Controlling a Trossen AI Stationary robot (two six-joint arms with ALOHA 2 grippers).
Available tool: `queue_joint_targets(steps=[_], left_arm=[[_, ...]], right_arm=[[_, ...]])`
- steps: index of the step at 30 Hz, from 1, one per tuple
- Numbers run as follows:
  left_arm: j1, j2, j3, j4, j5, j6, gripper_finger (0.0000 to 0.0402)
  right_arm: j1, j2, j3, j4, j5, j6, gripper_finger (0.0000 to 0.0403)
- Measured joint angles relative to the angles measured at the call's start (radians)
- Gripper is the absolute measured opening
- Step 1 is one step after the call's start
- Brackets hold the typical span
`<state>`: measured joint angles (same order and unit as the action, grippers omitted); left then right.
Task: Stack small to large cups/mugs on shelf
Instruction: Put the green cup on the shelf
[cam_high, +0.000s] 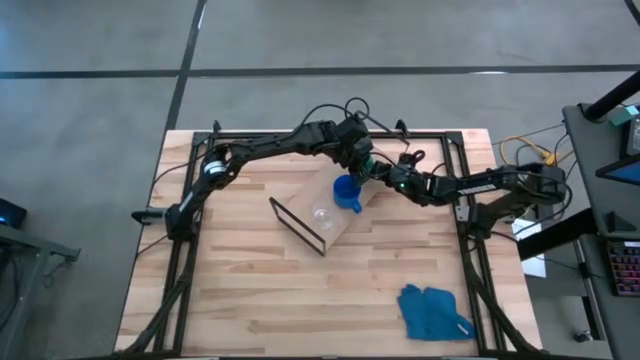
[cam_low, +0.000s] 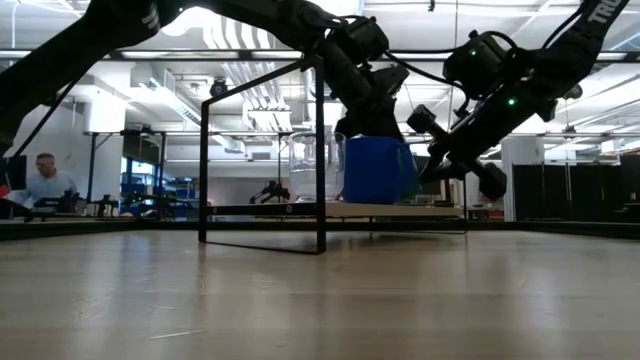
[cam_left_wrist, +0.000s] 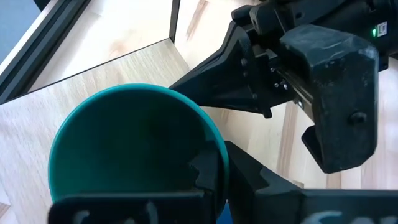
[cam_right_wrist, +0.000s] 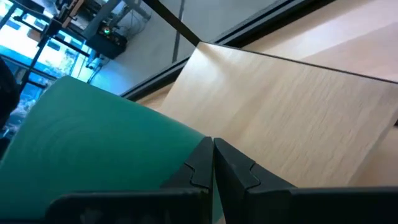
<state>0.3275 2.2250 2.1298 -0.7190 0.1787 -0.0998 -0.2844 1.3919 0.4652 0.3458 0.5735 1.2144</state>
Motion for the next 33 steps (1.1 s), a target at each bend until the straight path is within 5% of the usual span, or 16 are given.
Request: queue_joint_targets(steps=[24,33], left_arm=[[-0.002,0.009,-0.003,0.020,0.002,0.002,0.0001],[-0.002,0.010,-0.003,0.065,0.004,0.002,0.0055]], right_arm=[[0.000,0.013,-0.002,-0.003,0.004,0.007,0.0008],[0.000,0.016,-0.001,-0.002,0.009,-0.038,0.0008]])
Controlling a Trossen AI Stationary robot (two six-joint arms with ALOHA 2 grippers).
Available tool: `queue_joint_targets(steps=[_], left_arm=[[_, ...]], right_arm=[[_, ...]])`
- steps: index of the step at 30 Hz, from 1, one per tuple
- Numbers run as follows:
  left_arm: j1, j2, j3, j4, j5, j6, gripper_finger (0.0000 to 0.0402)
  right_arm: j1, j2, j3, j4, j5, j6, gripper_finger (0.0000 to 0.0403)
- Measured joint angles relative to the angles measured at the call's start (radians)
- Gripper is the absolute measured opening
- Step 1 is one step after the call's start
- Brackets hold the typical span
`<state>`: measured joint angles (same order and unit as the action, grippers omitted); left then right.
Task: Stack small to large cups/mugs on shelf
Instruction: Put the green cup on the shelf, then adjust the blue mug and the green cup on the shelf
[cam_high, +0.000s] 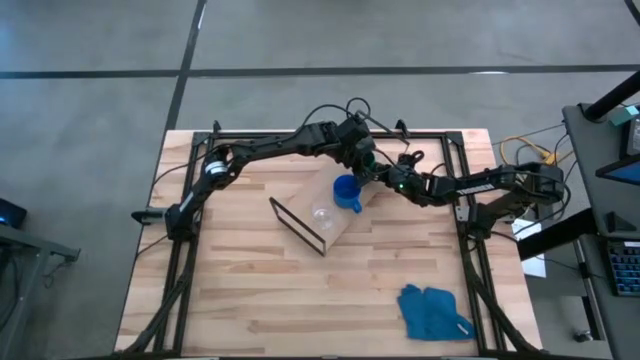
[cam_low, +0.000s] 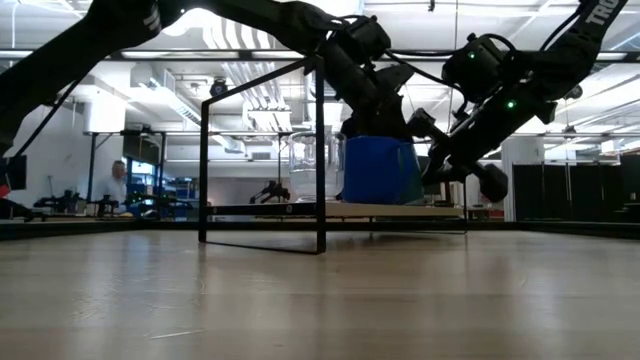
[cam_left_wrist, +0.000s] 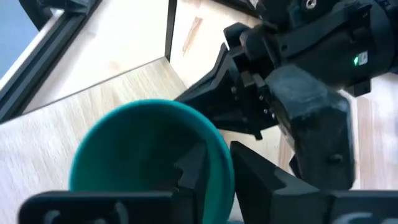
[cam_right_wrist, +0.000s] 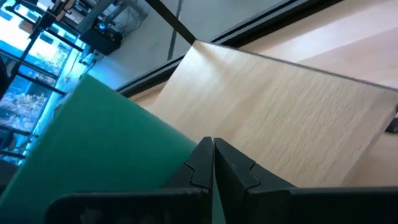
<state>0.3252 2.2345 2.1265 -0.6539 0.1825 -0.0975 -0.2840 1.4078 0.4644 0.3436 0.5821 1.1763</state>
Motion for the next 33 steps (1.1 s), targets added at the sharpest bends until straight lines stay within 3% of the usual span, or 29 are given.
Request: queue_joint_targets(steps=[14,33], left_arm=[[0.000,0.002,-0.005,-0.002,-0.020,-0.004,0.0063],[-0.008,0.002,-0.004,0.026,-0.034,-0.001,0.0063]], right_arm=[[-0.001,0.001,0.000,-0.004,0.073,-0.011,0.0009],[-0.001,-0.051,0.000,-0.018,0.093,-0.084,0.0009]])
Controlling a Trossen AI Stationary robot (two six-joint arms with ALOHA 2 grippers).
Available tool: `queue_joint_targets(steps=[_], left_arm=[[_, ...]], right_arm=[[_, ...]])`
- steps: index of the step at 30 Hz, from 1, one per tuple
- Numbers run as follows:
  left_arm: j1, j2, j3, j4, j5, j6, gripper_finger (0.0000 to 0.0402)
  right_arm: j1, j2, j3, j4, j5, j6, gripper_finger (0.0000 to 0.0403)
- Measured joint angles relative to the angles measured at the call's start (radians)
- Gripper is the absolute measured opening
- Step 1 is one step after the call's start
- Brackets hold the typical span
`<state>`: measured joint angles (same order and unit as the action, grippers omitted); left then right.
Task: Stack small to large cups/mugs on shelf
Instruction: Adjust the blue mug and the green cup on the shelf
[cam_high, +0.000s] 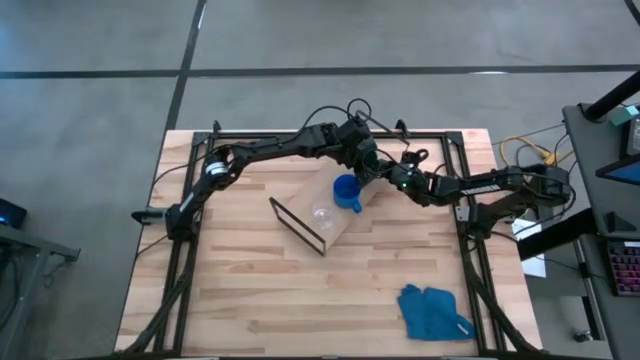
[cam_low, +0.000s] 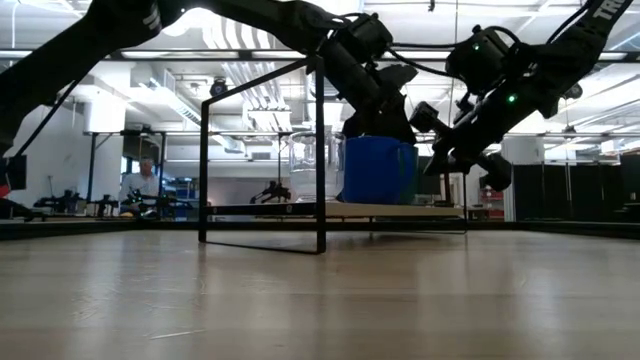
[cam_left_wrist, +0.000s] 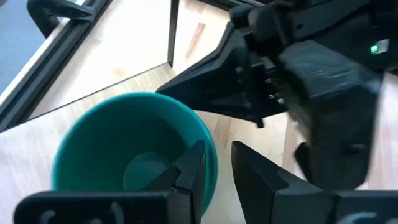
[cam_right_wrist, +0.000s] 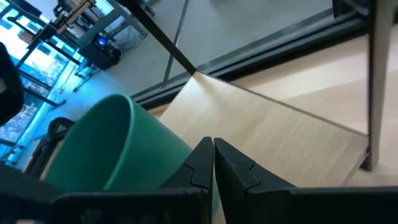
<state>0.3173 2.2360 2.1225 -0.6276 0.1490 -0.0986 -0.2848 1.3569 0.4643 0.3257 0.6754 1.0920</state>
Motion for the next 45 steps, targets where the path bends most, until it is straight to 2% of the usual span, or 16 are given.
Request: queue_joint_targets(steps=[9,15,21,25,29,38,45], left_arm=[[0.000,-0.005,0.044,0.005,0.000,0.000,0.0063],[-0.017,-0.064,0.048,-0.027,0.000,-0.001,0.0063],[-0.055,-0.140,0.043,-0.162,0.003,0.000,0.0060],[-0.089,-0.176,0.028,-0.231,0.003,0.001,0.0034],[-0.131,-0.177,0.018,-0.290,0.003,0.000,0.0004],[-0.200,-0.178,0.003,-0.363,-0.028,0.000,0.0001],[-0.214,-0.178,-0.005,-0.362,-0.036,-0.053,0.0001]], right_arm=[[0.001,-0.157,0.000,-0.147,0.008,-0.054,0.0009],[0.003,-0.281,-0.001,-0.264,0.004,-0.057,0.0009],[0.035,-0.407,-0.001,-0.296,-0.128,-0.128,0.0009],[0.092,-0.462,-0.001,-0.341,-0.155,-0.122,0.0009],[0.163,-0.483,-0.001,-0.377,-0.155,-0.086,0.0008],[0.288,-0.446,0.000,-0.374,-0.151,0.006,0.0009],[0.313,-0.375,0.000,-0.369,-0.151,0.058,0.0008]])
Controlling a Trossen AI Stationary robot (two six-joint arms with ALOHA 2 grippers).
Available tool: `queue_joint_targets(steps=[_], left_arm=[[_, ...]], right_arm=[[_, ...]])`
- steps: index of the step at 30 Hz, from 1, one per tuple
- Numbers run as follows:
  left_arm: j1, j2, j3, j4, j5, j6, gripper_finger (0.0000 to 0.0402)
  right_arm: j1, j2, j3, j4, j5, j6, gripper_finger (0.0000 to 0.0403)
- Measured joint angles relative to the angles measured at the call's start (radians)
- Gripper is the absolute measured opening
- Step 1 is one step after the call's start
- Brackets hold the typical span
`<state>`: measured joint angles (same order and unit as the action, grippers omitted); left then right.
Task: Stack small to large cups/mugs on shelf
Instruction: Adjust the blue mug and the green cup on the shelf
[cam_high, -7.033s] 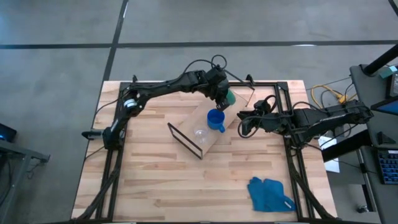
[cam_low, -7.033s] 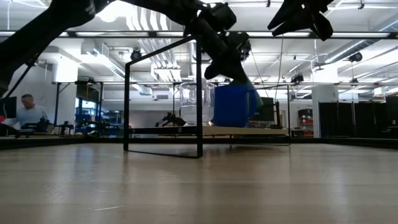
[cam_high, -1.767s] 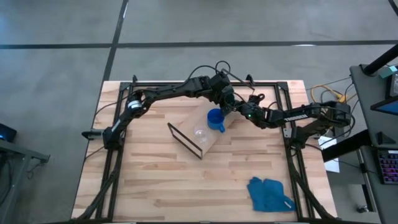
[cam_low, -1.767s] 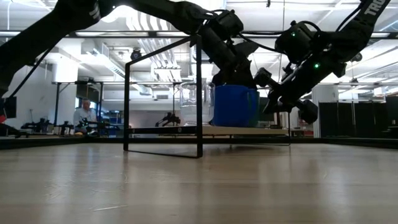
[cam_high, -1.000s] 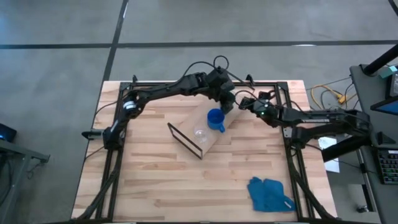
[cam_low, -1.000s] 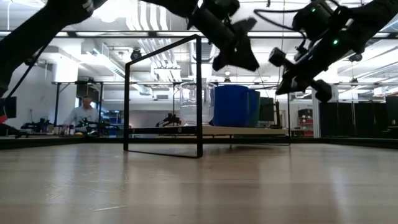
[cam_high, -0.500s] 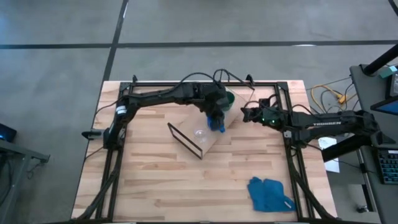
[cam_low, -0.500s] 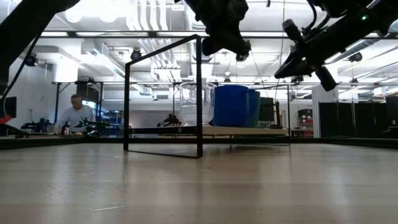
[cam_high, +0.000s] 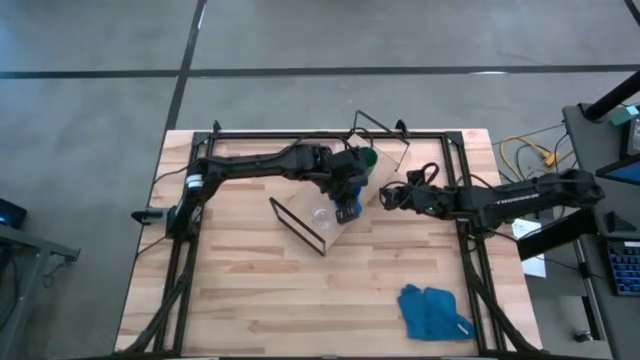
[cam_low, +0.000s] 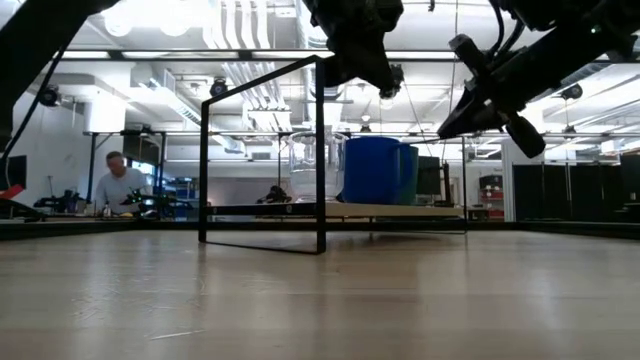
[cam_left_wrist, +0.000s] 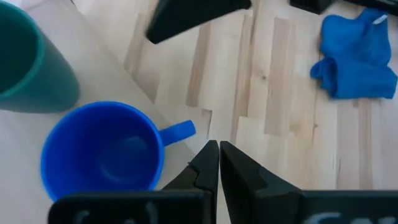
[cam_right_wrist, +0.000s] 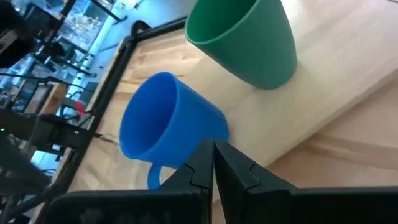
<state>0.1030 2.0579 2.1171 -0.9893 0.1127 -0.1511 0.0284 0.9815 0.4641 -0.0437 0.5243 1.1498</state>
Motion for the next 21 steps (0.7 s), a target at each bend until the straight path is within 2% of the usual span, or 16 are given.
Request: queue_joint_targets(steps=[7,21], left_arm=[[-0.026,0.000,-0.086,0.002,0.000,-0.046,0.0000],[-0.029,0.000,-0.202,0.147,-0.048,-0.055,0.0000]], right_arm=[[0.000,0.044,0.001,0.091,0.001,-0.001,0.0008],[0.000,0.069,0.001,0.151,-0.001,0.003,0.0008]])
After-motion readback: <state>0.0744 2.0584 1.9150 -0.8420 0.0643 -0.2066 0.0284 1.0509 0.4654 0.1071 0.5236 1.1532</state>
